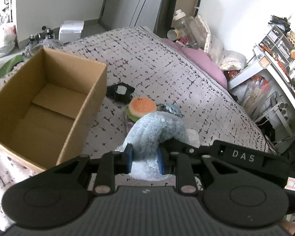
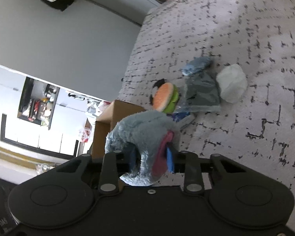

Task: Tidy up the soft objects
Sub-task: 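Lift the light-blue plush with the left gripper toward the cardboard box, then lower the plush into the box and open the left gripper, then move the left gripper back to the orange burger plush, then close the left gripper on the burger plush while the right gripper grasps the white bag, then carry the burger plush and white bag toward the box with both grippers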

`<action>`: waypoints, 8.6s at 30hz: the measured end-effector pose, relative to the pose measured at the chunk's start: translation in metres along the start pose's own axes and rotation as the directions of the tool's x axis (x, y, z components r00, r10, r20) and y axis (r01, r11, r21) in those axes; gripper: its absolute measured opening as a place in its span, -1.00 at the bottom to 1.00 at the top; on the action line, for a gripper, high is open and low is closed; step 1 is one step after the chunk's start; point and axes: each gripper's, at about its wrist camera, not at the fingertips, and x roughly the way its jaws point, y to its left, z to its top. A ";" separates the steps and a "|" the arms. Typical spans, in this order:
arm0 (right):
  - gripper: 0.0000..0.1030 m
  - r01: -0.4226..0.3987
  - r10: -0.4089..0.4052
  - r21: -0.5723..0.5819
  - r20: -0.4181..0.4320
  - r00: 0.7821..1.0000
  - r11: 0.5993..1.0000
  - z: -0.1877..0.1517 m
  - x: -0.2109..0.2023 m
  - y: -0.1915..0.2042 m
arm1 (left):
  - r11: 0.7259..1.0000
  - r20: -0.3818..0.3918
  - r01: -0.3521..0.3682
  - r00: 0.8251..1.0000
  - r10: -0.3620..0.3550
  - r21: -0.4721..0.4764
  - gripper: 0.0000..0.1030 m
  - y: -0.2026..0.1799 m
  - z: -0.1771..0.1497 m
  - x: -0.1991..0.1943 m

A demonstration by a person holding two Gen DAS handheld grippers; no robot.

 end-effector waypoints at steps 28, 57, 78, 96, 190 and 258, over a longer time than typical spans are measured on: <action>-0.48 -0.096 0.096 -0.128 -0.005 0.995 0.987 -0.017 0.018 0.082 | 1.000 0.105 -0.022 0.994 0.022 -0.001 -0.54 0.043 0.027 -0.076; -0.28 -0.151 0.137 -0.126 -0.116 0.984 0.980 -0.040 0.096 0.112 | 0.985 0.098 -0.056 0.992 0.073 -0.161 -0.54 0.148 0.037 -0.067; -0.10 -0.022 0.013 -0.149 -0.061 0.998 0.989 -0.039 0.097 0.110 | 0.968 0.004 -0.172 0.984 0.176 -0.184 -0.36 0.170 0.039 -0.024; 0.19 0.044 -0.029 -0.272 0.061 0.998 0.961 -0.036 0.040 0.129 | 0.952 0.043 -0.290 0.955 0.295 -0.100 0.42 0.127 0.031 -0.070; 0.51 0.295 -0.293 0.000 0.120 0.949 0.956 0.081 -0.023 -0.036 | 0.996 0.050 -0.088 0.995 0.088 -0.003 0.87 -0.028 0.045 0.063; -0.26 0.294 -0.222 -0.258 0.274 0.936 0.920 0.070 -0.031 0.025 | 0.983 0.174 -0.184 0.967 0.186 -0.027 -0.05 -0.037 0.042 -0.001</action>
